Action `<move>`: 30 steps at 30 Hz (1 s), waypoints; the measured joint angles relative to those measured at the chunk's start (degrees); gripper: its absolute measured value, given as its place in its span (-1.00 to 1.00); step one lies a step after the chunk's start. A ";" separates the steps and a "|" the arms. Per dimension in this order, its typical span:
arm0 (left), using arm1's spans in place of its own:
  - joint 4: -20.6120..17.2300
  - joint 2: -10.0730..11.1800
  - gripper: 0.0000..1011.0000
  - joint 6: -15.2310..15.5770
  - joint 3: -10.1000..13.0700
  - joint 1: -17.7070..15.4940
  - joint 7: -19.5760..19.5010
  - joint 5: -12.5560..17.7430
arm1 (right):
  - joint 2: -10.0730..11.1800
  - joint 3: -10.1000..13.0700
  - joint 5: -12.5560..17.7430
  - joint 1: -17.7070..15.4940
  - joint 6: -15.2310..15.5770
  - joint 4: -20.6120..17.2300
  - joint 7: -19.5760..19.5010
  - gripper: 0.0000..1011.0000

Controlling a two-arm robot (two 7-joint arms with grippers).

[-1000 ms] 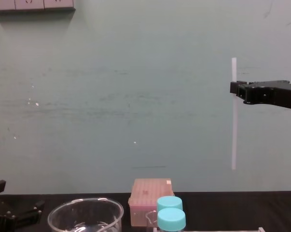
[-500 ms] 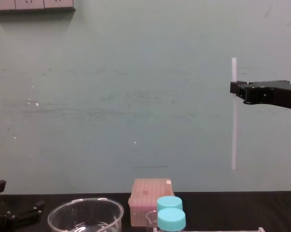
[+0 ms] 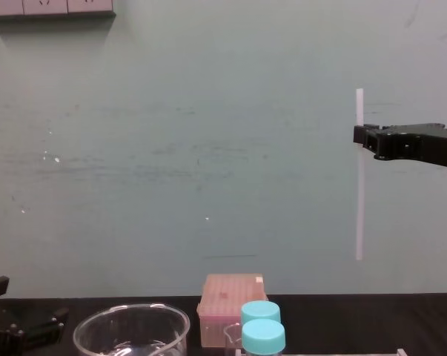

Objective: Pick up the stirring rod with one hand, then place it down.

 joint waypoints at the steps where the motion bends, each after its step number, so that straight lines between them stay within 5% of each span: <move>1: 0.00 0.00 0.99 0.00 0.00 0.00 0.00 0.00 | 0.00 0.00 0.00 0.00 0.00 0.00 0.00 -0.88; 30: 0.00 0.00 0.99 0.00 0.00 0.00 0.00 0.00 | 0.00 0.00 0.00 0.00 0.00 0.00 0.00 -0.88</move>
